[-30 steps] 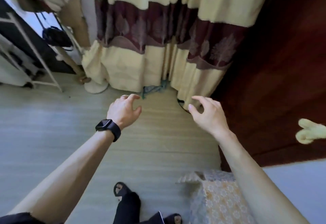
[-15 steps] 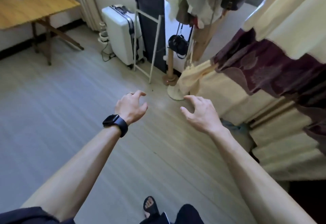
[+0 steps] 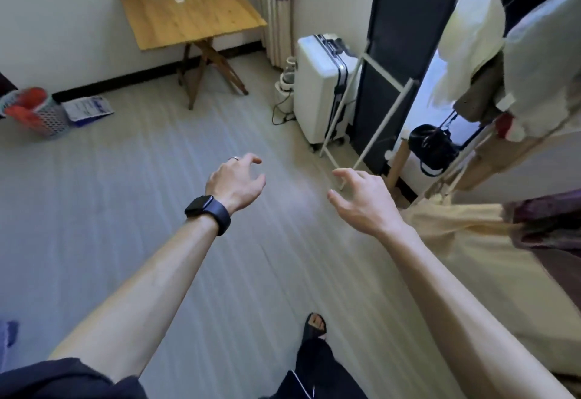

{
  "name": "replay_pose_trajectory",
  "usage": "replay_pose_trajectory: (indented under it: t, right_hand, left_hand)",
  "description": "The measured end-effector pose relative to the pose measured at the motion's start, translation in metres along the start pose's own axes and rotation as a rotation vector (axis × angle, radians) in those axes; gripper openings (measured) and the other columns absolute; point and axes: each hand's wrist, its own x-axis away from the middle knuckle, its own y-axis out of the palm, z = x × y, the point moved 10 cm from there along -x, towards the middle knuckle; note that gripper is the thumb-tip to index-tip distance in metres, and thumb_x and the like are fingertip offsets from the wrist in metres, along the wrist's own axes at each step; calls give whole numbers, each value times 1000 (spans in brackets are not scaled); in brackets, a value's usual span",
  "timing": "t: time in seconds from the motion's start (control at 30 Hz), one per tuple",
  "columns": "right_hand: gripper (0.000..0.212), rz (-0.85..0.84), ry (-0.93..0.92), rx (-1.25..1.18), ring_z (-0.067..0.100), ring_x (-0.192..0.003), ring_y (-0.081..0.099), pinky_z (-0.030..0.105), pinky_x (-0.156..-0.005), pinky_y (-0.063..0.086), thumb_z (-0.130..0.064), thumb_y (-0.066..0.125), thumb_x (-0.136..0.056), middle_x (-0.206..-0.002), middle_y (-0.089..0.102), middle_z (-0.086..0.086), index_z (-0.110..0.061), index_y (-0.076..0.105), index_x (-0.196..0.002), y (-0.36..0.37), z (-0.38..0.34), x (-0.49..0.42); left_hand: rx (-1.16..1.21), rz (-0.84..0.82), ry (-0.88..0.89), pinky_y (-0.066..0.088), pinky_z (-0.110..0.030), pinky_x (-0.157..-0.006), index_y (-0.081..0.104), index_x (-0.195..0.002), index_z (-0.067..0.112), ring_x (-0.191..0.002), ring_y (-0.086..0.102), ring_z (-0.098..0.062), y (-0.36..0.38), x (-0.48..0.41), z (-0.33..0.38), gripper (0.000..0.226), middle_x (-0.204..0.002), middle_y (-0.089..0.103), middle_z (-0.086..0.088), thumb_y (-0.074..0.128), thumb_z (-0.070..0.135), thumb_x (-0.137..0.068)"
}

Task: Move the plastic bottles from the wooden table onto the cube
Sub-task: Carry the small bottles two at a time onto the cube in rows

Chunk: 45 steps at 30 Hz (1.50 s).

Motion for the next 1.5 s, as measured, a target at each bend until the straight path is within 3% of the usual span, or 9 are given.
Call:
replay_pose_trajectory:
  t: [0.4, 1.23, 1.5]
  right_hand:
    - [53, -81, -149, 32, 29, -138, 38, 40, -111, 37, -50, 55, -95, -143, 55, 1, -31, 48, -144, -23, -51, -267]
    - [53, -196, -240, 36, 33, -130, 44, 39, -108, 35, -48, 57, -95, -141, 55, 6, -28, 50, -143, 52, -266, -846]
    - [52, -234, -326, 17, 32, -133, 42, 35, -108, 33, -44, 58, -96, -141, 57, 4, -25, 51, -143, 56, -354, -1031]
  left_hand:
    - [55, 85, -182, 48, -37, -93, 57, -127, 34, -117, 58, -26, -48, -214, -47, 37, -128, 61, 0, 54, 44, -92]
    - [127, 115, -297, 53, -39, -85, 60, -121, 34, -108, 60, -25, -161, -750, -232, 32, -118, 61, 2, 56, 42, -90]
    - [164, 161, -370, 31, -24, -77, 60, -129, 21, -119, 54, -24, -223, -920, -280, 34, -126, 60, -7, 57, 30, -96]
